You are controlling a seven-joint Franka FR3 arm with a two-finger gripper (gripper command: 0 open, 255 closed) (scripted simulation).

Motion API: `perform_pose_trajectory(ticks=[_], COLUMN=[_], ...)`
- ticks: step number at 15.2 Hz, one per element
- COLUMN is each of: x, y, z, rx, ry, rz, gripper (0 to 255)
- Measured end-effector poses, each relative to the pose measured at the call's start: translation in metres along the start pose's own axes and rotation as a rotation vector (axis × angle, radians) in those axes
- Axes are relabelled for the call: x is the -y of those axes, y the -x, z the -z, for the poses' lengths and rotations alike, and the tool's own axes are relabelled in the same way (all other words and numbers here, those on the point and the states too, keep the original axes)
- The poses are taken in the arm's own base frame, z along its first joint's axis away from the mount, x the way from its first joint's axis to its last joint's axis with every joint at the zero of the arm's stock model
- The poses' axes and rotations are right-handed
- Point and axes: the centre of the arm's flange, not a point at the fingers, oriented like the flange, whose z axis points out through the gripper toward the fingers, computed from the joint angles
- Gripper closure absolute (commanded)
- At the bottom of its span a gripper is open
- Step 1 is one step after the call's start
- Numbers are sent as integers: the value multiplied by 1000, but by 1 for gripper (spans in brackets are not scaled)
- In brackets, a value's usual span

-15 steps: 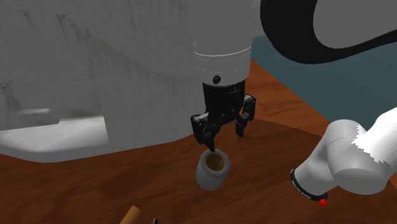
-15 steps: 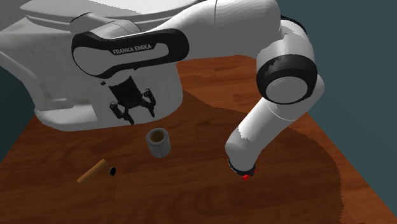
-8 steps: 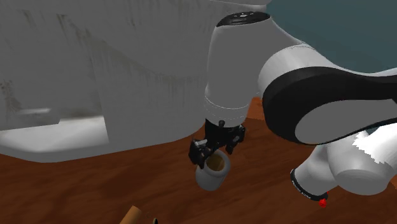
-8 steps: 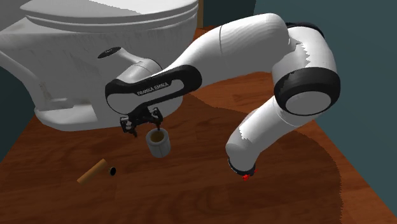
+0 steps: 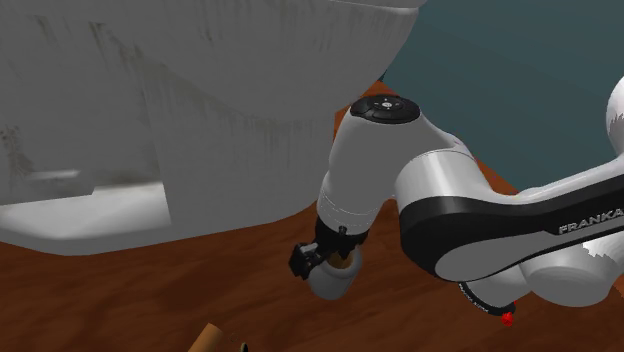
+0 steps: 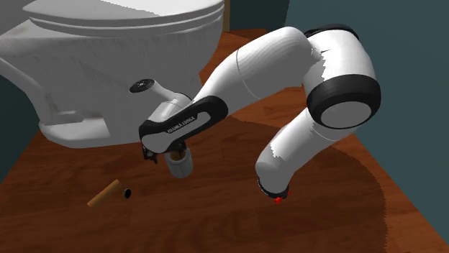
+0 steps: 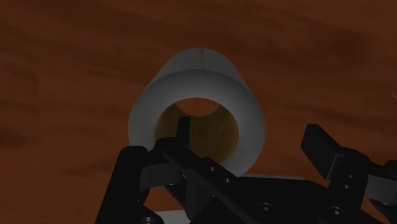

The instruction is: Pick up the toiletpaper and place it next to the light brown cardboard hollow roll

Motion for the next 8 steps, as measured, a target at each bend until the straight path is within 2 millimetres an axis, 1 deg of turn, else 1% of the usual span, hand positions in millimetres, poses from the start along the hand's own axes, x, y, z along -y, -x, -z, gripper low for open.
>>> perform_pose_trajectory(ticks=[3, 4, 8], x=[0, 0, 0], y=[0, 1, 0], z=[-17, -20, -23], rx=[-1, -1, -2], ry=[-1, -1, -2], rz=[0, 0, 0], gripper=[0, 0, 0])
